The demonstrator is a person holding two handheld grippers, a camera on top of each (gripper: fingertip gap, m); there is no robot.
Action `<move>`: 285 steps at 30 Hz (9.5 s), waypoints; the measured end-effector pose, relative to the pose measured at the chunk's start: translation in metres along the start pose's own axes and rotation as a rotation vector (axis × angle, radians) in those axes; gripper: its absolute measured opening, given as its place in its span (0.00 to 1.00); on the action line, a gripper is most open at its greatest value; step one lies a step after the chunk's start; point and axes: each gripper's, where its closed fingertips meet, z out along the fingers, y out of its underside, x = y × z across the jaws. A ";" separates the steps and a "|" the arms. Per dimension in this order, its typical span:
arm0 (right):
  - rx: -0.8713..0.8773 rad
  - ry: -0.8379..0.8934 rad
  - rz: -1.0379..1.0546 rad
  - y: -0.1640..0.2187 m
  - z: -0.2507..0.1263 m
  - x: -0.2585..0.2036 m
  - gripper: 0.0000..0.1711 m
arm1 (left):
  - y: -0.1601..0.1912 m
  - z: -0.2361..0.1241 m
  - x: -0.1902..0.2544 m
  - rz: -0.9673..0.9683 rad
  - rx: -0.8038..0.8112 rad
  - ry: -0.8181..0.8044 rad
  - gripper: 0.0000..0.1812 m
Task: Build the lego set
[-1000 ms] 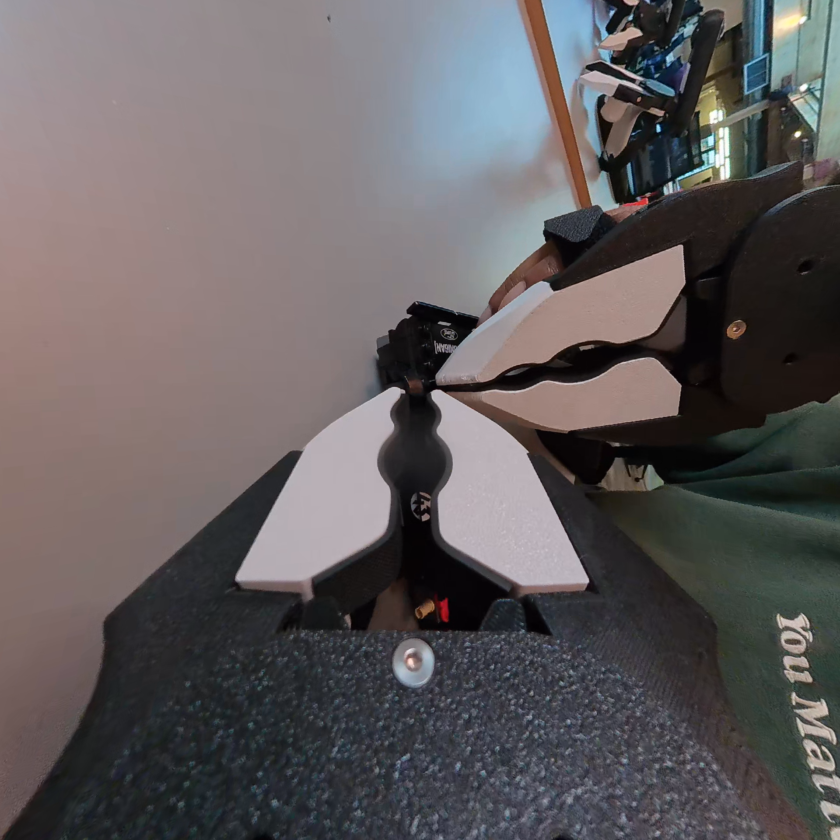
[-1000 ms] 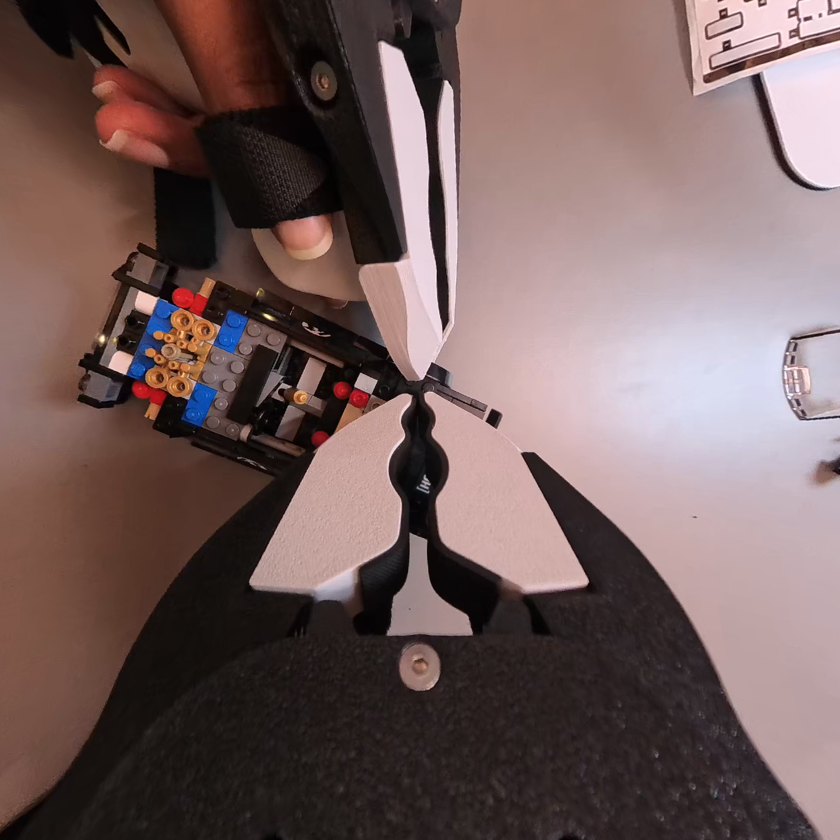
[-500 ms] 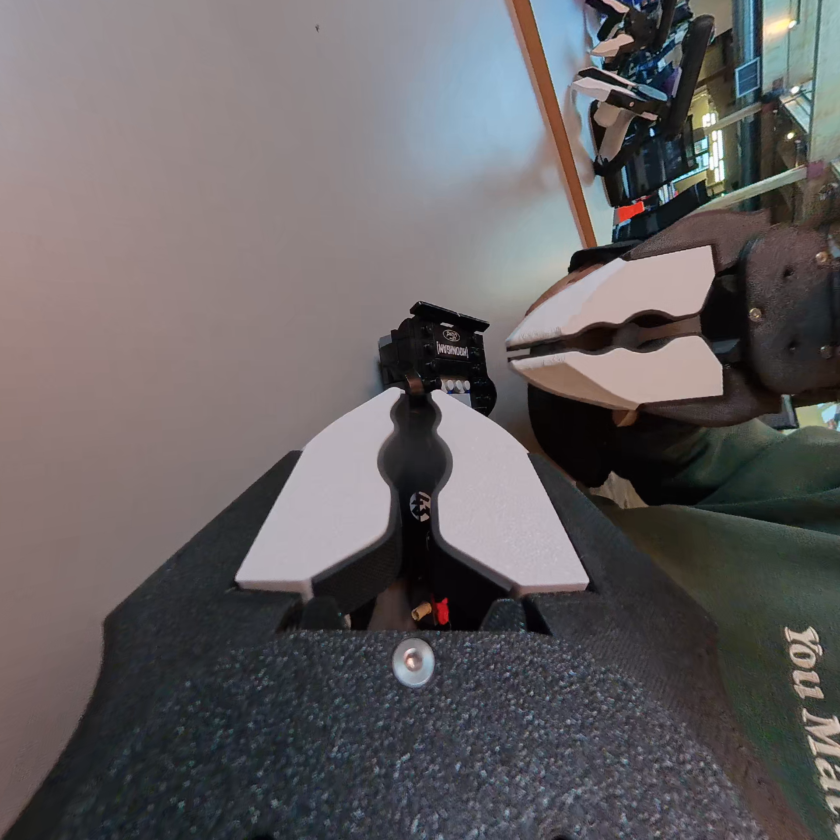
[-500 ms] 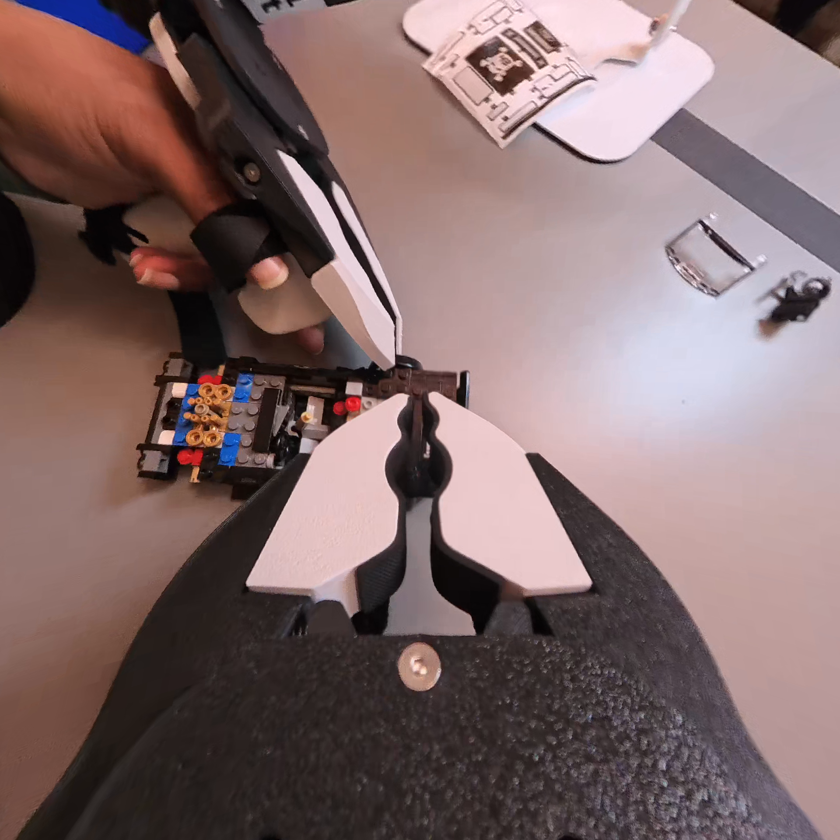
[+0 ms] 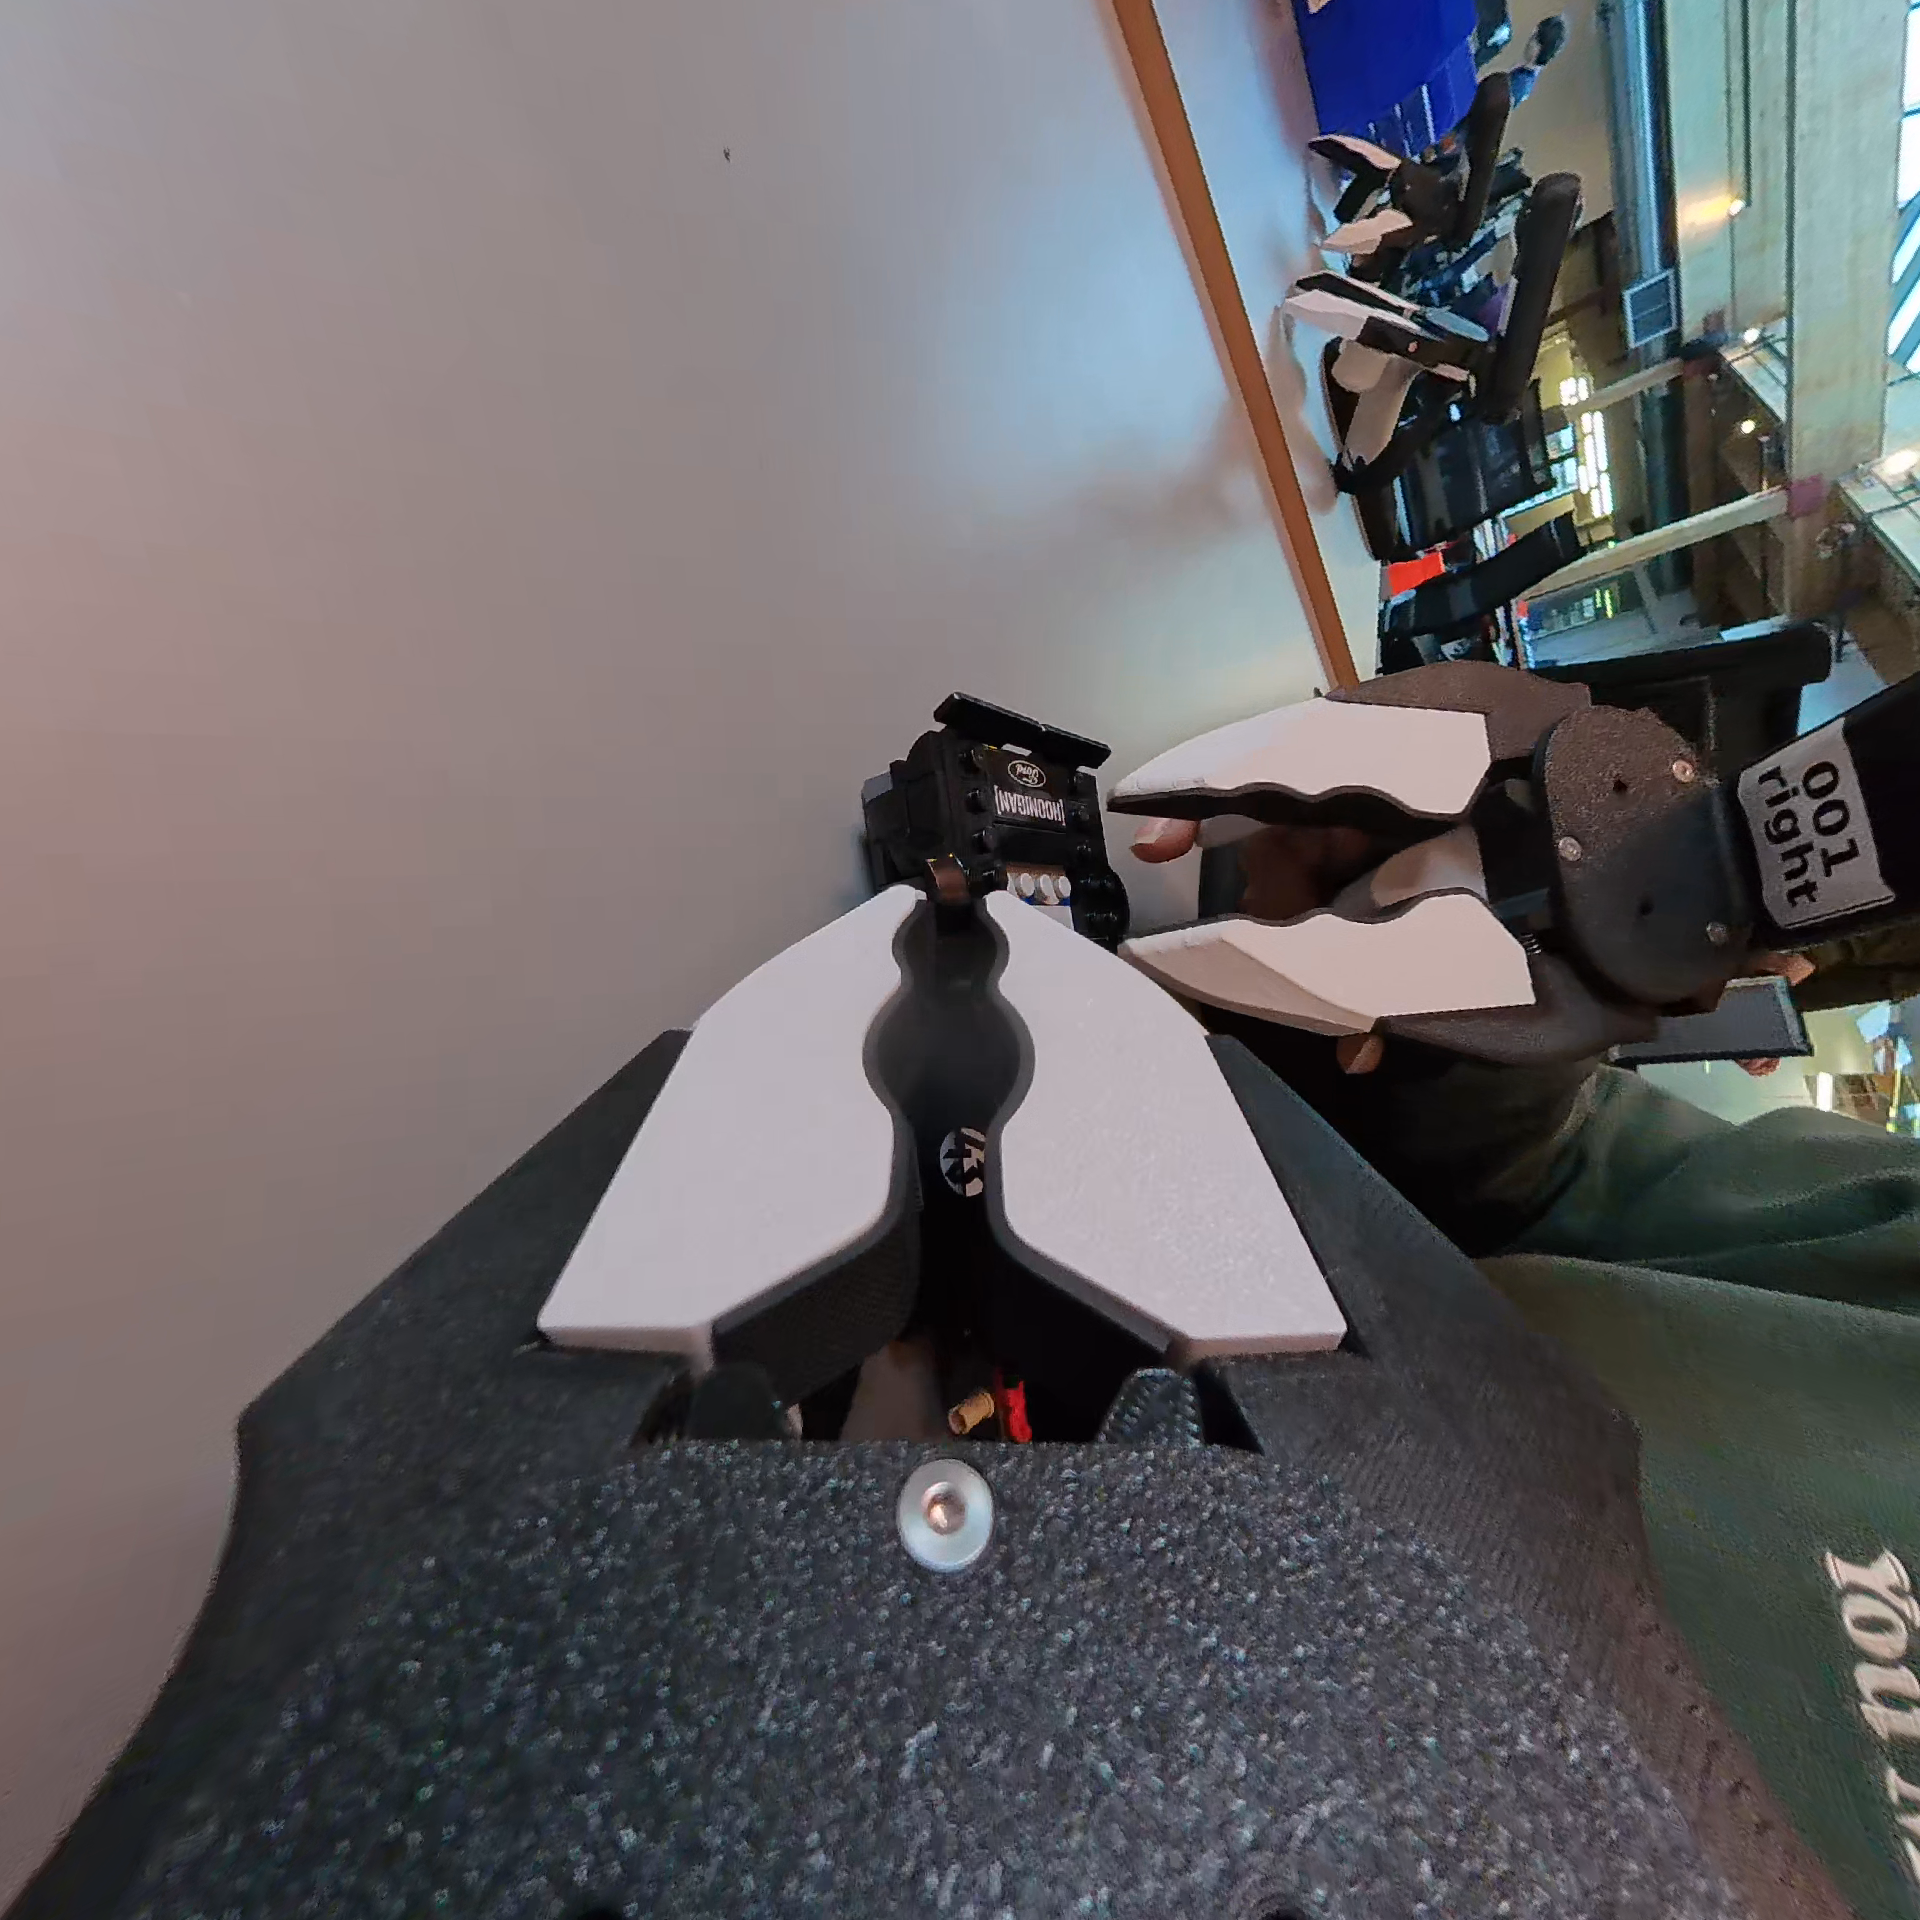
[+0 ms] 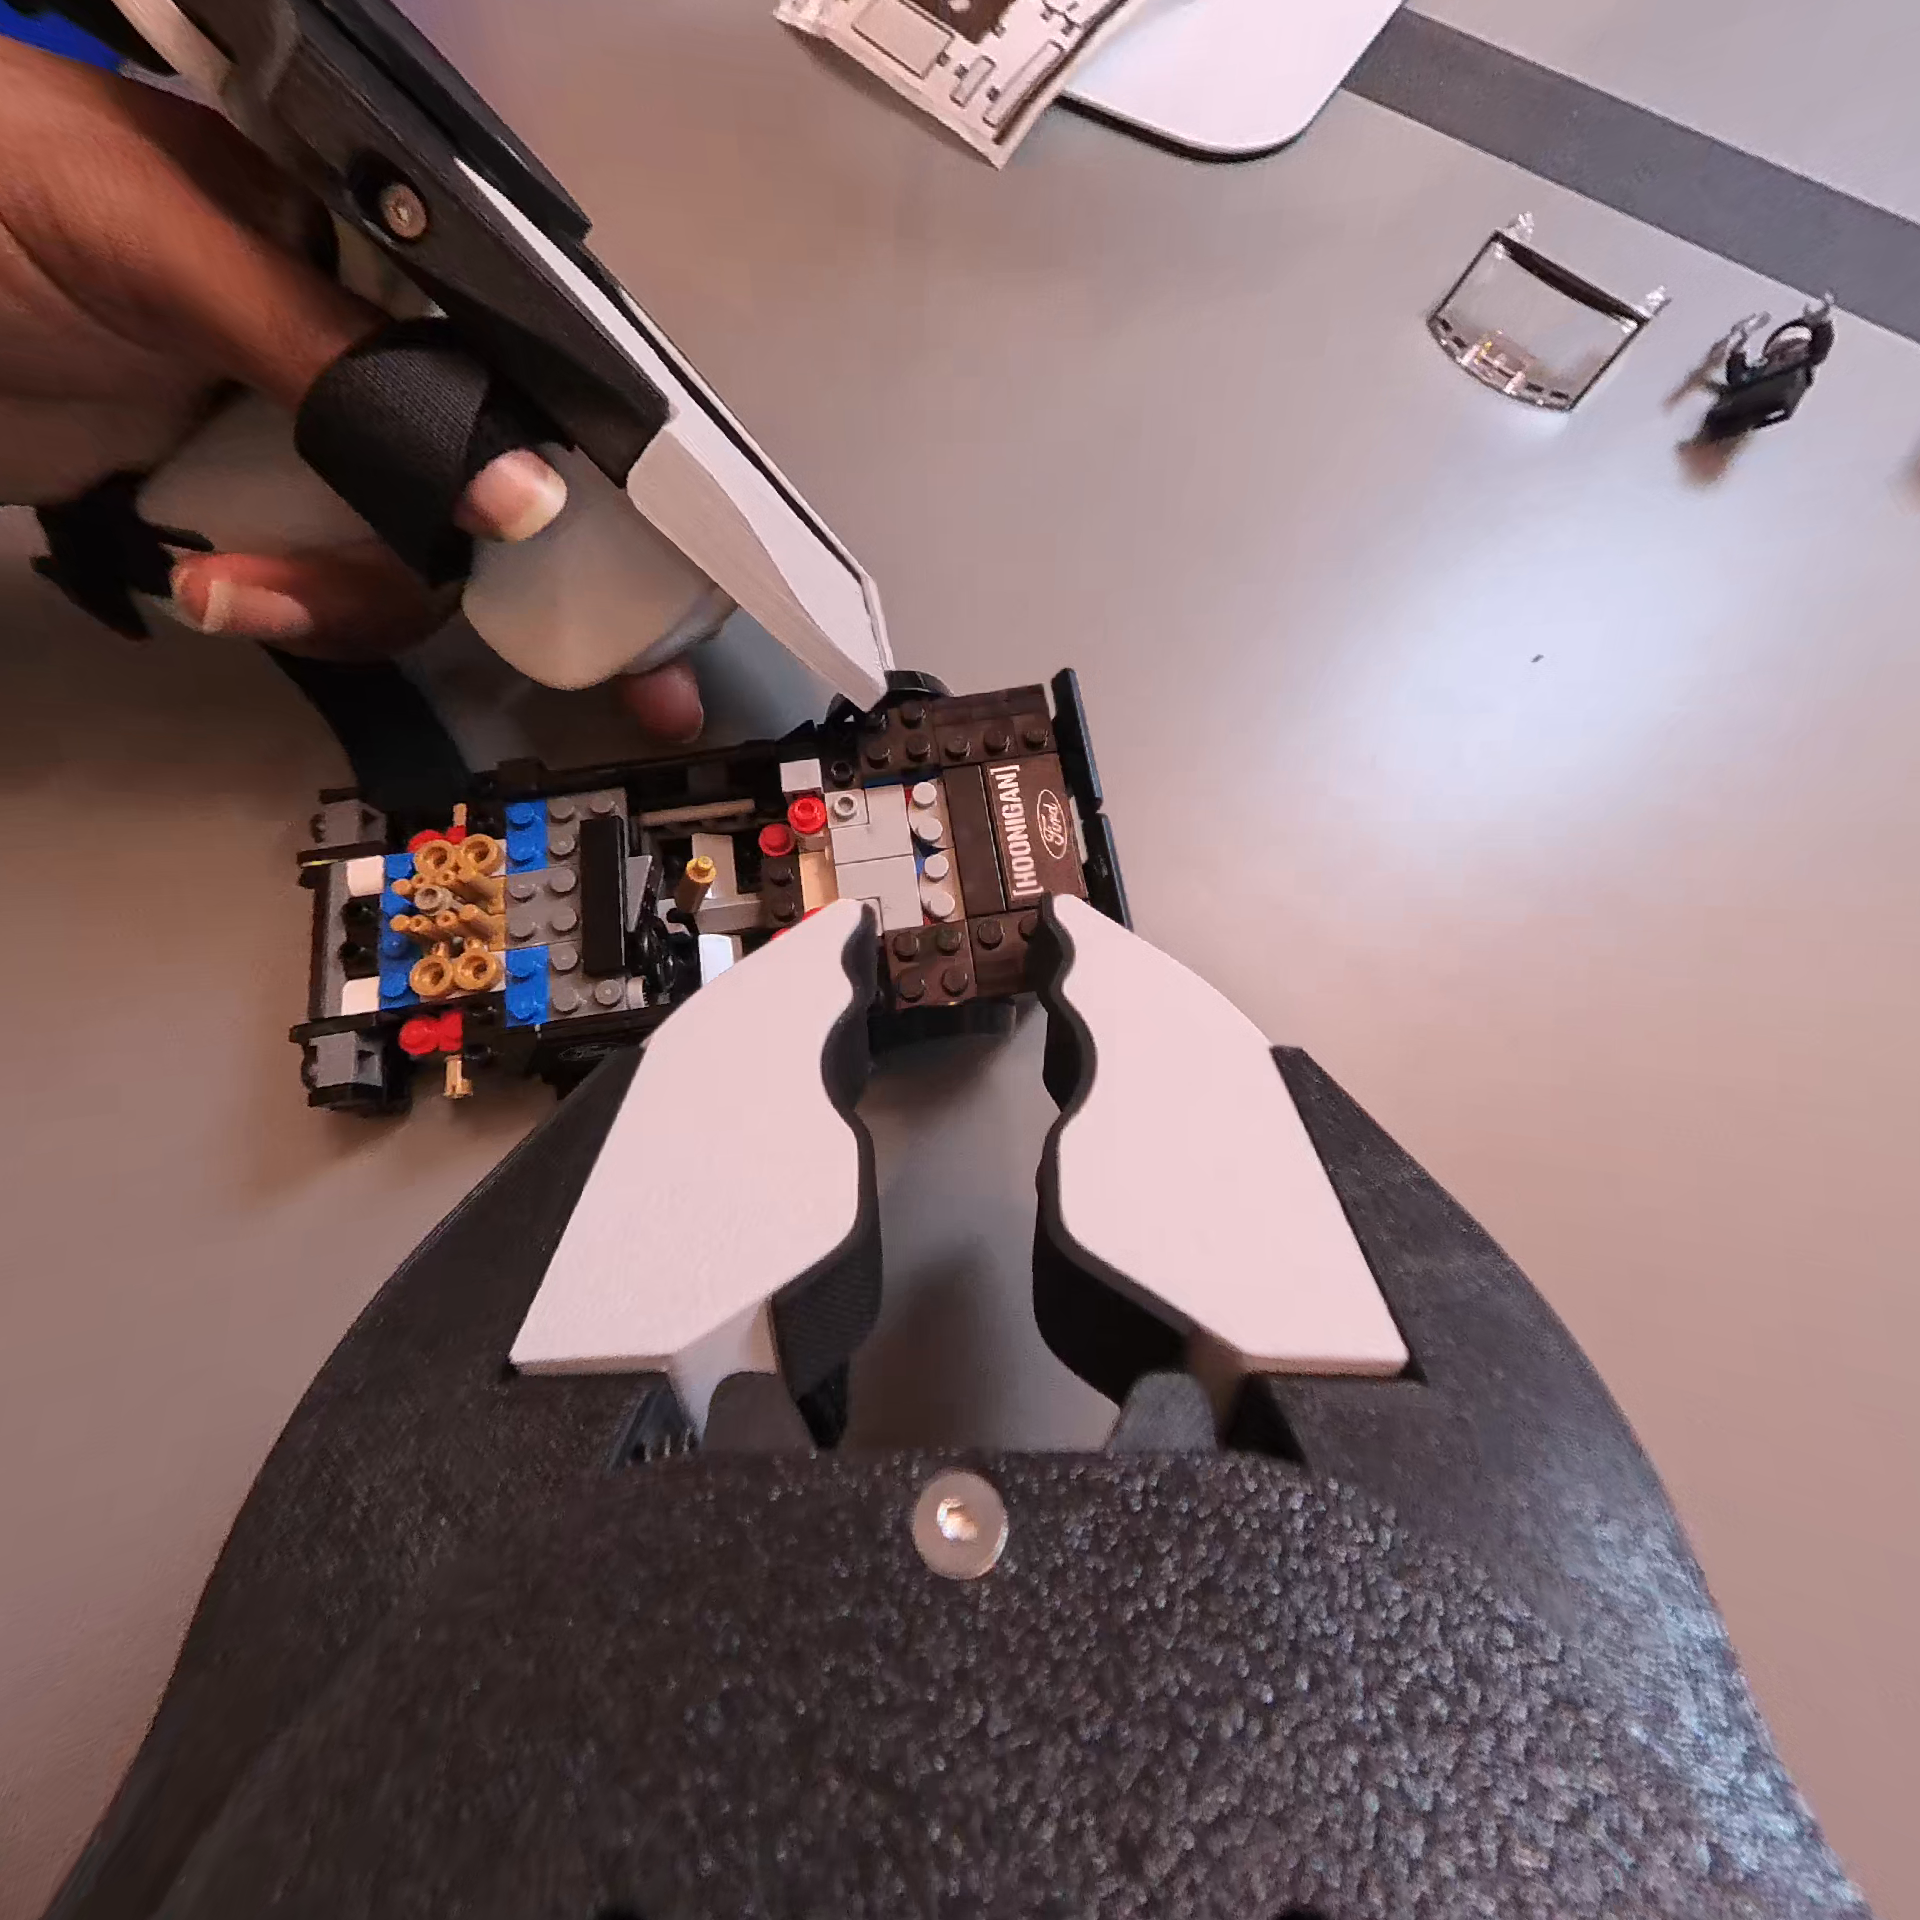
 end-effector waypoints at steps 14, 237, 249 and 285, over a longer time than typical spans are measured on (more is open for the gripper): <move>-0.011 0.114 0.056 0.013 -0.004 0.052 0.14 | -0.025 0.046 0.011 0.034 0.006 0.020 0.04; -0.028 -0.260 0.129 0.029 -0.037 -0.025 0.27 | 0.124 -0.017 0.029 0.844 -0.272 -0.555 0.42; -0.025 -0.237 -0.279 0.027 -0.034 -0.038 0.42 | 0.075 -0.052 -0.019 1.090 -0.430 -0.283 0.40; -0.077 -0.187 -0.466 -0.028 0.052 0.024 0.38 | 0.036 -0.100 -0.055 1.054 -0.054 -0.615 0.40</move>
